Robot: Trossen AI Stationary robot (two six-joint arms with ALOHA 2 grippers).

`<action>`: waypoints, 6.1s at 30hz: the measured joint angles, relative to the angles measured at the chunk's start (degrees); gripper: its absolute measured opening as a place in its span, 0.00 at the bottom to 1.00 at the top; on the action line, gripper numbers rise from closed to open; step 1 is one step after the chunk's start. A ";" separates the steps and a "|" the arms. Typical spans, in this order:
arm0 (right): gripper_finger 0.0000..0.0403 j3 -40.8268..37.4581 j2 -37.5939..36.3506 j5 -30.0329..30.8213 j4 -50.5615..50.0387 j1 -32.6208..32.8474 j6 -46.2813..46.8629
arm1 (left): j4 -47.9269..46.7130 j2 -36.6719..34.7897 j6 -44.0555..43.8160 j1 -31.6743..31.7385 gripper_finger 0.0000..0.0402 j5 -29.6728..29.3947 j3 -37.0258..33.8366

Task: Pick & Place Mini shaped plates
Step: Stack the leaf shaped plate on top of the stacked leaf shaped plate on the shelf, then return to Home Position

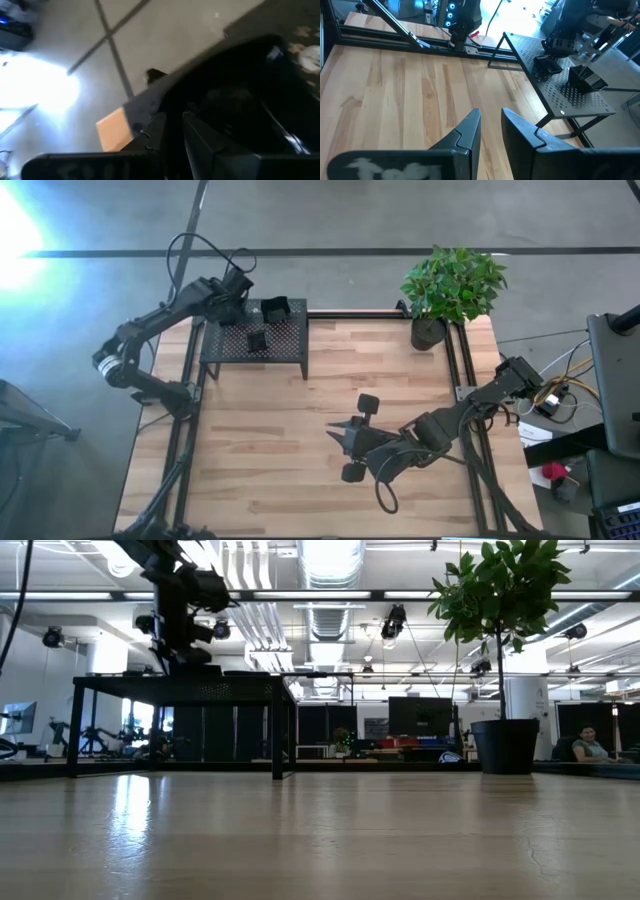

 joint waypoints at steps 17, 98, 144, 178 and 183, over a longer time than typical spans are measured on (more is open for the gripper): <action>0.18 0.02 0.00 0.00 0.02 -1.09 0.00 | 0.81 -2.68 0.07 -0.07 0.15 15.74 -0.12; 0.03 0.01 -5.98 -3.20 -4.48 -0.85 -1.72 | -2.47 -26.06 -5.22 -23.95 0.00 12.25 2.54; 0.02 -47.62 -57.45 -20.06 22.76 2.45 -4.66 | 29.50 -65.94 10.32 -56.28 0.00 19.12 -28.71; 0.02 -67.96 -89.37 -20.04 26.66 2.43 -8.28 | 28.86 -78.28 12.29 -56.28 0.00 21.06 -34.10; 0.02 -70.28 -94.65 -20.04 26.66 2.43 -9.45 | 28.86 -78.31 12.20 -56.28 0.00 21.11 -34.10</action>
